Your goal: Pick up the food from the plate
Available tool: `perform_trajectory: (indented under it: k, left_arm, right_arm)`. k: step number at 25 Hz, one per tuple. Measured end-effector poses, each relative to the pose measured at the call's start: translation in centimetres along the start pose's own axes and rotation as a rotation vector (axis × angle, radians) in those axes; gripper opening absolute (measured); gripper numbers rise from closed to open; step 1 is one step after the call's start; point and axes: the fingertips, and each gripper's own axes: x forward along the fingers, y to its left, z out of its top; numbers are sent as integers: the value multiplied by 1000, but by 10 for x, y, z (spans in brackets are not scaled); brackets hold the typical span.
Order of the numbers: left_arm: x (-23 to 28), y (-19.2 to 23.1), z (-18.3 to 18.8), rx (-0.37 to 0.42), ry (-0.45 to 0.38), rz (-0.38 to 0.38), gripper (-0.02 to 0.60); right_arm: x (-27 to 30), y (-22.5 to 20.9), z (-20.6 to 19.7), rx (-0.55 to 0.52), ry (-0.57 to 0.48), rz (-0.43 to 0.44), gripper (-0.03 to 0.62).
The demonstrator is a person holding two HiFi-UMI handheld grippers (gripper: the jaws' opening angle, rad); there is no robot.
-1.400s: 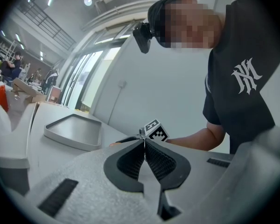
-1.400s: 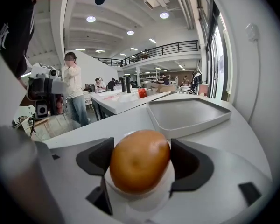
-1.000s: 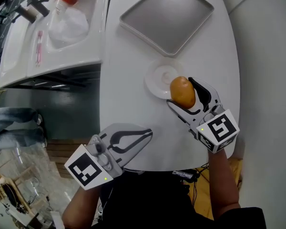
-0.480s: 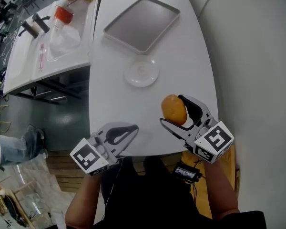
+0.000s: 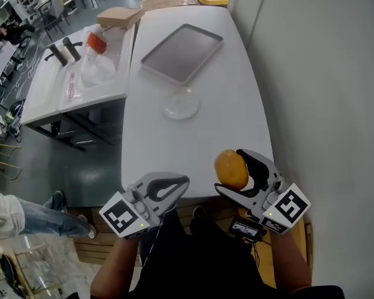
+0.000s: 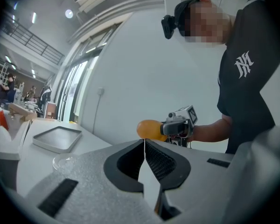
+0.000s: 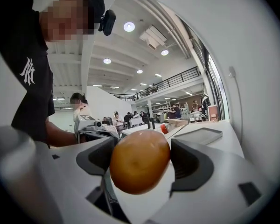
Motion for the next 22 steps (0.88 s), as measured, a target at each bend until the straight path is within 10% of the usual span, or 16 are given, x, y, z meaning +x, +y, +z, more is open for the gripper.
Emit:
perform_trajectory:
  k: [22]
  left_arm:
    - [-16, -58, 40, 141, -5, 27, 8]
  right_arm:
    - [-35, 65, 26, -37, -108, 117, 380]
